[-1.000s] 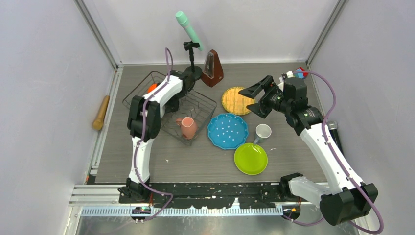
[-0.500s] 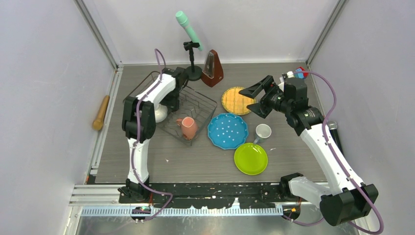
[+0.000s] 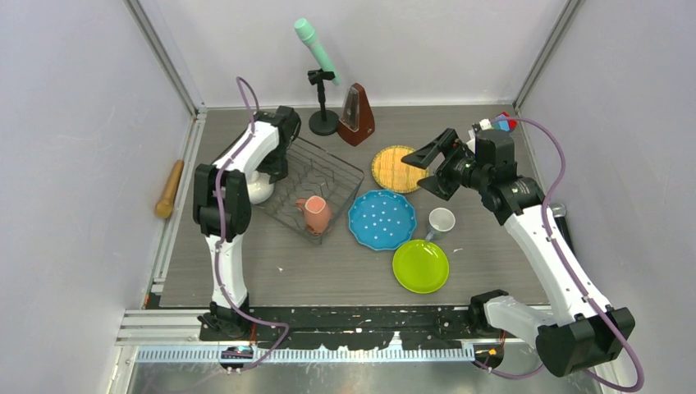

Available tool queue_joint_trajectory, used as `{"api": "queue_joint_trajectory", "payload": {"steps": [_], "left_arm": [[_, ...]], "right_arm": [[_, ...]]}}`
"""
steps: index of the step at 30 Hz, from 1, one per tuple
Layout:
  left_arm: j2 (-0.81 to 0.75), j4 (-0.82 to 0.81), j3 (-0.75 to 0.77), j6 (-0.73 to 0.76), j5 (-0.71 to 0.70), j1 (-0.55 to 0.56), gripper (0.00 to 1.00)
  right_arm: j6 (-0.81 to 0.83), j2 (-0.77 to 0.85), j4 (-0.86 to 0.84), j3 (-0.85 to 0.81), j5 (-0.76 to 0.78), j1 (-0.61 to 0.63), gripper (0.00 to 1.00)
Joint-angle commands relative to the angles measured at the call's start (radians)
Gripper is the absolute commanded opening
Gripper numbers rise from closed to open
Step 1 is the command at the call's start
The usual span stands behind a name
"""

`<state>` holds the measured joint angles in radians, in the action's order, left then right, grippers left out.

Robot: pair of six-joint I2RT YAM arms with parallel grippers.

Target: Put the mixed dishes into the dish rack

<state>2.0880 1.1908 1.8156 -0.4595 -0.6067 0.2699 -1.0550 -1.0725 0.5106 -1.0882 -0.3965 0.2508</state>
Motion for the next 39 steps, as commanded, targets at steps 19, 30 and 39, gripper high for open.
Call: {"api": "queue_joint_trajectory", "payload": {"steps": [19, 30, 39], "left_arm": [[-0.636, -0.382, -0.306, 0.167, 0.733, 0.071, 1.0], [-0.927, -0.665, -0.642, 0.174, 1.024, 0.071, 1.0], [-0.996, -0.701, -0.691, 0.207, 1.044, 0.071, 1.0]], "right_arm": [[0.291, -0.176, -0.009, 0.015, 0.312, -0.048, 0.82], [0.184, -0.341, -0.402, 0.202, 0.13, -0.232, 0.75], [0.163, -0.611, -0.603, 0.188, 0.08, -0.235, 0.75]]}}
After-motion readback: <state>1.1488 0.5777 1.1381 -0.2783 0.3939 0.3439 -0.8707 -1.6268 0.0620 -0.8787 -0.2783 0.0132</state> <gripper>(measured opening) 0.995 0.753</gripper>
